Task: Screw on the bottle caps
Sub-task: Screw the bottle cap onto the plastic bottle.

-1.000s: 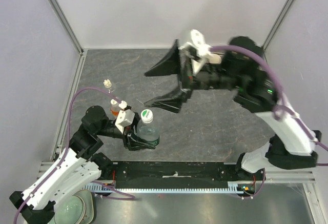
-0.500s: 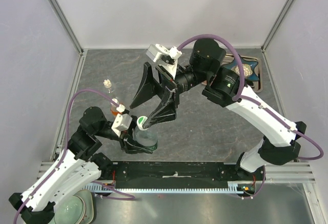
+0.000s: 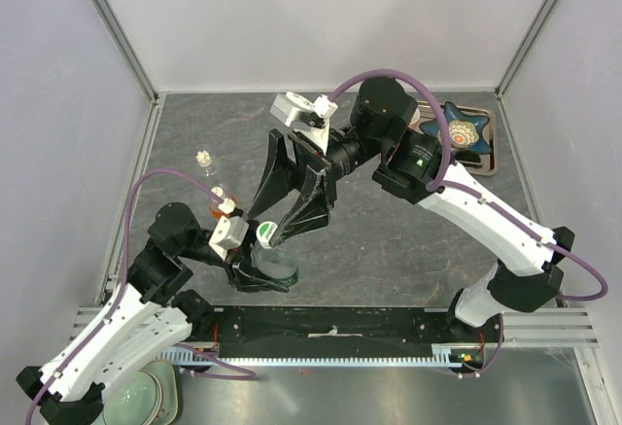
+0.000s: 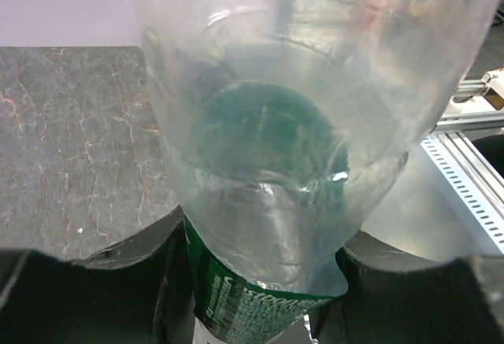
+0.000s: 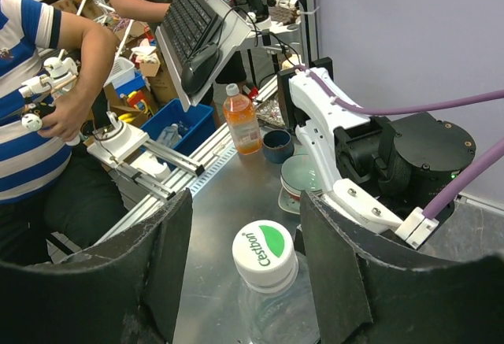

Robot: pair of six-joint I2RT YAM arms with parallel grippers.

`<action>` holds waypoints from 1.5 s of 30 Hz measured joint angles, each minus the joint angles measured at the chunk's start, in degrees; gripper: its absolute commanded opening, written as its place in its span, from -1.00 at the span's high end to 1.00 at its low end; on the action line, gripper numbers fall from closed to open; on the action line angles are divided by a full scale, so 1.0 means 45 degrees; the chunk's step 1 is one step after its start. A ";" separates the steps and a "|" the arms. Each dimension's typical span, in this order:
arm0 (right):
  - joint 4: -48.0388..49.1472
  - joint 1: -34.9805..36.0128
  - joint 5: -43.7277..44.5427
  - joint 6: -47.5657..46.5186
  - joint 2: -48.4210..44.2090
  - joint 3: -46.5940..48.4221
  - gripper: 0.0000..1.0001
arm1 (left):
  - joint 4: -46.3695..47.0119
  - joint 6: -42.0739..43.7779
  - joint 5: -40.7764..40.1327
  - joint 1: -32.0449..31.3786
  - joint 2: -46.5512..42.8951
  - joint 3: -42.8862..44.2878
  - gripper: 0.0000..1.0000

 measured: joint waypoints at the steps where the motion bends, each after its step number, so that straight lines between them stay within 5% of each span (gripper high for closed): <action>1: 0.0010 0.0000 0.0000 0.0005 0.0000 -0.0044 -0.26 | 0.0049 -0.0029 0.0000 0.0005 0.0000 0.0005 0.96; 23: 0.0121 -0.0015 -0.0087 -0.0194 0.0126 -0.1039 -0.02 | 0.0257 -0.0563 -0.0136 0.0005 0.0015 0.0005 0.96; 45: 0.1234 -0.0034 0.0869 -0.0369 -0.0607 -0.2186 0.67 | 0.0763 -0.1302 -0.0690 0.0170 -0.0015 0.0005 0.96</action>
